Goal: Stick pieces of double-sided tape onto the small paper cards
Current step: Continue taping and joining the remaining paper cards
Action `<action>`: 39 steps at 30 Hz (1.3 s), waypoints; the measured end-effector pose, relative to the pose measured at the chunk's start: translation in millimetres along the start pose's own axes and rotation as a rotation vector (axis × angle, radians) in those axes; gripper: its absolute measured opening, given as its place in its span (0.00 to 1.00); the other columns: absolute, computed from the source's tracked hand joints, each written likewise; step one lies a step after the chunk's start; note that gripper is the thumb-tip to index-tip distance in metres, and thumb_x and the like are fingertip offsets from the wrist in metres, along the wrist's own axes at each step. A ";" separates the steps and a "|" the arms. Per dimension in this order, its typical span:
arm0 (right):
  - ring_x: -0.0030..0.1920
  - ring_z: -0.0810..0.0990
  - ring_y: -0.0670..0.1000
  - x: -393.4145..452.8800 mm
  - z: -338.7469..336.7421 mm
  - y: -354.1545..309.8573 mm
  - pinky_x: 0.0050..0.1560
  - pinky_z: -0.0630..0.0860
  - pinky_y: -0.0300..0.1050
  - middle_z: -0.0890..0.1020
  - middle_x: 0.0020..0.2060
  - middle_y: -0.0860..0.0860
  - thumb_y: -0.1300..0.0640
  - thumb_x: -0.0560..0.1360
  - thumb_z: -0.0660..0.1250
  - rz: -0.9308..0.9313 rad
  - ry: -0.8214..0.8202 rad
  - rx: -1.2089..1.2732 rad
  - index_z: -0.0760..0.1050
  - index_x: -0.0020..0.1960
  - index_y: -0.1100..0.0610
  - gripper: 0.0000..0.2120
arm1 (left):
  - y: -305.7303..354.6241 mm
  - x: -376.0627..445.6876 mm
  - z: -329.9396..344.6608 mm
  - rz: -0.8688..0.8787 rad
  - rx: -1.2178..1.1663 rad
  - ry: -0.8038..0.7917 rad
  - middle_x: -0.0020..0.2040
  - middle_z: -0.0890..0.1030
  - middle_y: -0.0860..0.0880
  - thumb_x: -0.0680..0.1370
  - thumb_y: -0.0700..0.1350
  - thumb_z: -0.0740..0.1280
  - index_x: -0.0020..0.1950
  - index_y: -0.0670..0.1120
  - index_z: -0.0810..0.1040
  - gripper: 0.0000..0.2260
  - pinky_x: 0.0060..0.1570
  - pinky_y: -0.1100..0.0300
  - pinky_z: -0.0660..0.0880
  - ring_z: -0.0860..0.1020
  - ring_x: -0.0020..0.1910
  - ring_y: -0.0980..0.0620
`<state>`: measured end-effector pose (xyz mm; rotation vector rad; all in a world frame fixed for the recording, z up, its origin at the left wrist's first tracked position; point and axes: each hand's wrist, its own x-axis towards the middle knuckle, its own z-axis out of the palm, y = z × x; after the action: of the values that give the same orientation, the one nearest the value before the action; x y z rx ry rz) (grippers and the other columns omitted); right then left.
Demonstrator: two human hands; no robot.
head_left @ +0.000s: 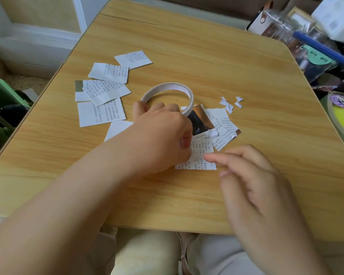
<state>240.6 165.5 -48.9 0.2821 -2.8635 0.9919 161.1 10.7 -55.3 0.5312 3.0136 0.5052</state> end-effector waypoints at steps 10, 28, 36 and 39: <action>0.45 0.68 0.51 2.9 13.4 13.8 0.48 0.66 0.51 0.71 0.45 0.47 0.55 0.71 0.55 -0.097 0.068 -0.284 0.81 0.56 0.47 0.20 | -0.7 -0.6 -1.4 0.007 -0.006 -0.018 0.38 0.62 0.57 0.75 0.53 0.66 0.38 0.56 0.70 0.08 0.53 0.53 0.54 0.63 0.47 0.53; 0.49 0.66 0.43 0.3 11.8 26.5 0.58 0.58 0.33 0.69 0.44 0.41 0.44 0.68 0.46 0.088 -0.142 -0.125 0.70 0.52 0.23 0.22 | -9.7 1.7 -2.2 0.000 -0.035 -0.061 0.38 0.63 0.57 0.74 0.56 0.68 0.40 0.58 0.72 0.07 0.52 0.55 0.54 0.63 0.46 0.54; 0.43 0.74 0.38 9.6 -4.3 32.3 0.42 0.67 0.26 0.75 0.42 0.41 0.58 0.76 0.64 0.272 0.014 0.238 0.80 0.47 0.40 0.13 | -11.7 2.9 -2.3 -0.003 -0.027 -0.044 0.38 0.62 0.56 0.74 0.56 0.69 0.40 0.57 0.74 0.07 0.52 0.55 0.53 0.62 0.47 0.54; 0.45 0.74 0.35 27.2 -13.8 24.2 0.45 0.65 0.22 0.75 0.42 0.40 0.55 0.73 0.67 0.154 0.075 0.062 0.78 0.50 0.40 0.11 | -13.3 2.0 -4.0 0.021 -0.035 -0.041 0.38 0.62 0.56 0.74 0.55 0.68 0.41 0.57 0.74 0.06 0.52 0.55 0.55 0.63 0.48 0.54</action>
<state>209.5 188.8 -48.5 0.0273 -2.8244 1.0943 154.5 -1.7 -55.7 0.5641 2.9574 0.5404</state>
